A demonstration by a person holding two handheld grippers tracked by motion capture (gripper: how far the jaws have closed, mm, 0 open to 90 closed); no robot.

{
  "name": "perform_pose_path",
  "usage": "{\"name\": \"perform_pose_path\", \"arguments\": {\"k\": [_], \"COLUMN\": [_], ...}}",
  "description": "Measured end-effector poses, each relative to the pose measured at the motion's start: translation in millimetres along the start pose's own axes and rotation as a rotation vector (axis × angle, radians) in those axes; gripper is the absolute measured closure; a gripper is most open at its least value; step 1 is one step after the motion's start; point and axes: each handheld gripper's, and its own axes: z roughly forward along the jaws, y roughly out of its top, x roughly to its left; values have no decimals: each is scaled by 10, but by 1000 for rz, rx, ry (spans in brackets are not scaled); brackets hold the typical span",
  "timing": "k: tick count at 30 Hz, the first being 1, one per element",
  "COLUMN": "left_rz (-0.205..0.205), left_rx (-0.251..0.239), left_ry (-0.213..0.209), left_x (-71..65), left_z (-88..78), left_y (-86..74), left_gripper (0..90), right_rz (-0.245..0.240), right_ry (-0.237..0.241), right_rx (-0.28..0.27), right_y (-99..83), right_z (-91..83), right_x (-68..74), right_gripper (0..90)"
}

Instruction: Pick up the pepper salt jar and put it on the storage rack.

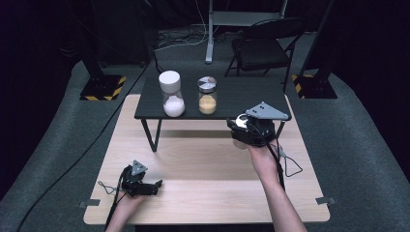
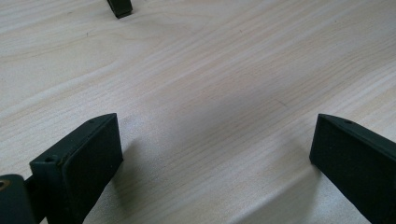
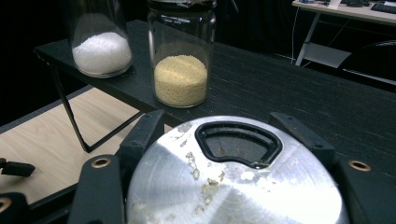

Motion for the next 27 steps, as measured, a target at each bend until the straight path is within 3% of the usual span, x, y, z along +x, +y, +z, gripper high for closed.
{"name": "perform_pose_path", "arguments": {"k": [27], "left_rz": [0], "left_rx": [0], "left_ry": [-1], "left_x": [-1], "left_z": [0], "left_y": [0], "left_gripper": [22], "right_rz": [-8], "right_ry": [-27], "right_rx": [6], "right_y": [359], "right_z": [139], "right_x": [-96], "right_gripper": [370]}}
